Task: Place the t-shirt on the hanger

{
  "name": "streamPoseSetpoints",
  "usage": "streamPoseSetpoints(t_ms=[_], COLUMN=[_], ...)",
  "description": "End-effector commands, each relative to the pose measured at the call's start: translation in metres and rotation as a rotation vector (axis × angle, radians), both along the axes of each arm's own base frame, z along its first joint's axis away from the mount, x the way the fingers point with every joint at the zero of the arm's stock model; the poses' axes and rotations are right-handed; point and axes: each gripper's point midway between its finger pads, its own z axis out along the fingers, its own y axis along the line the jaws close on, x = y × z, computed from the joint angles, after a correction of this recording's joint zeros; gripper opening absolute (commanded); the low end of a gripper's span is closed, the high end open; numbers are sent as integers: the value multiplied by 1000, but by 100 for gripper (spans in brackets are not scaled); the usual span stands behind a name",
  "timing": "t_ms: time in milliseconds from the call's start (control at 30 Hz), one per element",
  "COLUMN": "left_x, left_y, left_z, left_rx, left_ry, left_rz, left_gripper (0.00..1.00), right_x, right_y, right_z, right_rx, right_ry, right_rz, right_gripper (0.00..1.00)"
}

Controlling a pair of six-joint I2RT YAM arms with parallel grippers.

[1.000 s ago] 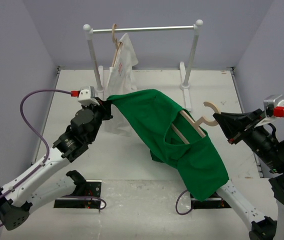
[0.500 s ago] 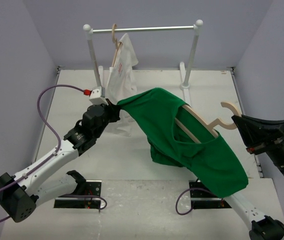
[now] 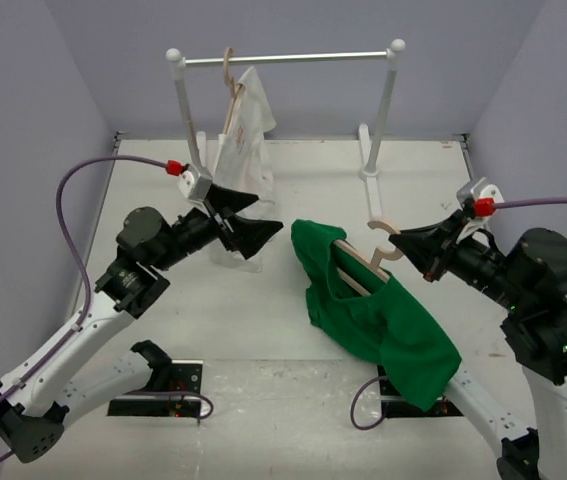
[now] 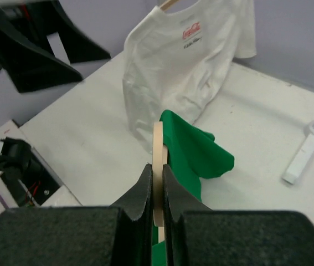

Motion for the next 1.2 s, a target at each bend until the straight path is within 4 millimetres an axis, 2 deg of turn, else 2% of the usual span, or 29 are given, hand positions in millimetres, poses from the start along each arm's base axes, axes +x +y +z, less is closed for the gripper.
streamPoseSetpoints(t_ms=[0,33,67,133,200,267,433,533,600,700,733,800,933,967,1000,1033,1067,1100,1167], left_x=[-91,-100,-99,-95,-94,-97,-107,-113,-111,-106,-105,-103,-99,-95,-88,-85,-77,-78,-60], left_y=[-47,-59,-72,-90,-105,-113,-129,-137,-140,-144,-146,-149,-148,-147,-146,-143,-139,-137,-115], left_z=[74,73,69,67,60,63,61,58,56,51,50,47,48,49,56,63,69,73,91], left_rx=[-68,-74,-74,-70,-58,-80,-108,-115,-115,-110,-109,-104,-90,-86,-88,-82,-73,-75,-49], left_ry=[-334,-316,-278,-256,-249,-247,-205,-175,-158,-136,-130,-111,-100,-100,-114,-136,-128,-149,-149], left_rz=[-636,-744,-777,-781,-785,-813,-901,-959,-957,-943,-942,-942,-910,-881,-834,-803,-757,-755,-635], left_gripper=[100,100,100,98,93,88,64,59,39,15,12,0,0,0,0,0,0,0,0], right_x=[-15,-19,-23,-23,-18,-17,-26,-28,-28,-29,-30,-28,-19,-17,-13,-6,7,7,28], right_y=[33,40,45,50,52,55,63,64,65,66,66,66,62,61,58,54,40,40,-10], right_z=[30,28,25,29,28,29,33,36,37,39,40,39,37,36,34,33,27,27,8], right_rx=[54,62,74,105,117,129,148,150,150,154,156,156,152,152,157,167,170,175,197], right_ry=[-177,-181,-178,-184,-173,-168,-178,-177,-178,-176,-174,-167,-162,-156,-138,-113,-83,-76,-9], right_rz=[247,304,346,377,377,393,481,503,504,515,520,513,452,435,398,339,201,198,-166], right_gripper=[0,0,0,0,0,0,0,0,0,0,0,0,0,6,33,71,98,99,99])
